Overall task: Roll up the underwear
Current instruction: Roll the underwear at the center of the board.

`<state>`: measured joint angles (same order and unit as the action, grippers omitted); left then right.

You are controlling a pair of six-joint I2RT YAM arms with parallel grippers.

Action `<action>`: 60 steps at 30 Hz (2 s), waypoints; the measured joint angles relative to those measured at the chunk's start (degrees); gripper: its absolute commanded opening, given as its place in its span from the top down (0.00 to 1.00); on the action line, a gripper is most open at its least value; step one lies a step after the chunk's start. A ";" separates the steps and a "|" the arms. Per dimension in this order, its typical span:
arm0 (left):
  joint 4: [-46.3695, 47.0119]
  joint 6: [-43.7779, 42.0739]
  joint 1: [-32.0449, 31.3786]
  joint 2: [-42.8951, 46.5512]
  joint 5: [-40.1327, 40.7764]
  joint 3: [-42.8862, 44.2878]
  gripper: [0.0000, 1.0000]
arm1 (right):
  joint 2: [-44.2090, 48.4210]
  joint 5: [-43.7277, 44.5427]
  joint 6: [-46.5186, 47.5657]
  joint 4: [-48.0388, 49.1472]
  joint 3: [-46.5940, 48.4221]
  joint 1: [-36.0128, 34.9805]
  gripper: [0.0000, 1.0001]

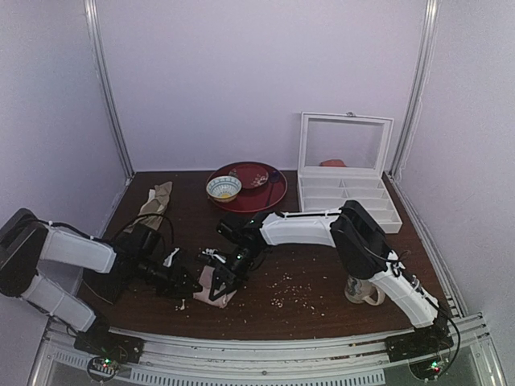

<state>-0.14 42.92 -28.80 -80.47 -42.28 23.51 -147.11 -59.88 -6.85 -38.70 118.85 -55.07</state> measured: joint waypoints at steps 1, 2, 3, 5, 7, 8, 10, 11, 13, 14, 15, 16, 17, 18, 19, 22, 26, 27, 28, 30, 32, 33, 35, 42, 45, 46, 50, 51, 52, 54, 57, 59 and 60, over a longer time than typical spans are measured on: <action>-0.11 -0.28 -0.04 -0.31 -0.07 0.33 0.73 | 0.00 0.04 0.22 -0.04 0.00 0.00 1.00; -0.13 -0.57 -0.15 -0.52 -0.09 0.55 0.79 | 0.02 0.09 0.39 -0.09 0.00 0.00 1.00; -0.15 -0.72 -0.20 -0.66 -0.11 0.63 0.82 | 0.07 0.13 0.48 -0.17 0.00 0.00 1.00; -0.11 -1.27 -0.26 -1.07 -0.17 0.76 0.91 | 0.13 0.39 0.61 -0.44 0.00 0.00 1.00; -0.11 -1.57 -0.35 -1.40 -0.20 0.96 1.00 | 0.22 0.63 0.66 -0.57 0.00 0.00 1.00; -0.11 -1.62 -0.44 -1.51 -0.20 1.16 1.00 | 0.22 0.72 0.66 -0.63 0.00 0.00 1.00; -0.07 -1.68 -0.52 -1.66 -0.15 1.31 1.00 | 0.22 0.74 0.66 -0.79 0.00 0.00 1.00; -0.04 -1.66 -0.57 -1.73 -0.15 1.31 1.00 | 0.22 0.74 0.66 -0.87 0.00 0.00 0.98; 0.07 -1.64 -0.57 -2.01 -0.17 1.33 1.00 | 0.28 0.87 0.74 -0.94 0.00 0.00 0.92; 0.09 -1.64 -0.57 -2.10 -0.17 1.36 1.00 | 0.37 1.05 0.85 -0.94 -0.11 0.00 0.90; 0.09 -1.62 -0.59 -2.14 -0.22 1.36 1.00 | 0.66 1.31 0.92 -0.81 -0.48 0.00 0.87; 0.11 -1.62 -0.68 -2.14 -0.22 1.36 1.00 | 1.05 1.68 0.98 -0.50 -1.01 0.00 0.85; 0.11 -1.62 -0.81 -2.16 -0.22 1.38 1.00 | 1.60 2.19 1.11 -0.15 -1.73 0.00 0.84; 0.13 -1.62 -0.94 -2.16 -0.22 1.38 1.00 | 2.34 2.93 1.16 0.39 -2.69 0.00 0.82; 0.15 -1.62 -1.07 -2.21 -0.26 1.38 1.00 | 3.17 3.72 1.25 0.98 -3.72 0.00 0.81; 0.15 -1.62 -1.33 -2.36 -0.37 1.46 1.00 | 6.12 6.64 2.01 3.34 -7.48 -0.44 0.78; 0.15 -1.64 -1.38 -2.47 -0.37 1.55 1.00 | 9.64 10.82 2.36 5.57 -11.41 -0.59 0.73; 0.13 -1.64 -1.38 -2.49 -0.37 1.57 1.00 | 10.60 12.09 2.51 5.95 -12.37 -0.59 0.72; 0.13 -1.64 -1.38 -2.49 -0.37 1.60 1.00 | 11.39 13.05 2.64 6.19 -13.11 -0.57 0.72; 0.11 -1.64 -1.38 -2.54 -0.37 1.60 1.00 | 12.98 14.86 2.97 6.91 -14.67 -0.57 0.71; 0.13 -1.64 -1.42 -2.69 -0.37 1.60 1.00 | 14.93 16.63 3.41 7.63 -16.39 -0.55 0.71; 0.11 -1.62 -1.42 -2.75 -0.39 1.60 1.00 | 15.80 17.42 3.50 8.00 -17.11 -0.52 0.70; 0.11 -1.62 -1.42 -2.80 -0.42 1.60 1.00 | 19.12 20.09 3.89 9.62 -19.91 -0.52 0.70; 0.07 -1.60 -1.57 -2.80 -0.39 1.68 1.00 | 26.27 32.79 9.44 12.52 -23.41 -3.39 0.67; 0.07 -1.60 -1.60 -2.80 -0.39 1.68 1.00 | 27.32 39.54 13.31 13.44 -23.52 -7.65 0.67; 0.07 -1.60 -1.60 -2.80 -0.39 1.70 1.00 | 27.30 41.75 14.69 13.62 -23.52 -9.38 0.66; -0.02 -1.60 -1.60 -2.97 -0.42 1.90 1.00 | 26.27 49.72 19.58 13.40 -23.52 -15.02 0.65; -0.07 -1.60 -1.62 -3.06 -0.42 2.03 1.00 | 25.92 51.43 20.63 13.35 -23.52 -16.13 0.64; -0.09 -1.60 -1.64 -3.15 -0.42 2.14 1.00 | 25.55 53.02 21.59 13.27 -23.52 -16.90 0.63; -0.09 -1.60 -1.64 -3.17 -0.42 2.16 1.00 | 24.81 56.06 22.97 13.20 -23.50 -17.94 0.62; -0.09 -1.60 -1.64 -3.17 -0.42 2.16 1.00 | 23.41 61.46 24.96 13.05 -23.19 -18.78 0.61; -0.09 -1.57 -1.64 -3.19 -0.42 2.19 1.00 | 22.14 64.70 25.75 12.83 -22.36 -19.12 0.61; -0.09 -1.57 -1.64 -3.19 -0.42 2.19 1.00 | 21.51 66.25 26.18 12.79 -21.88 -19.37 0.61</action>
<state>-0.23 41.34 -30.44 -83.66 -42.70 25.69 -125.60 6.37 19.33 -25.91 96.97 -74.43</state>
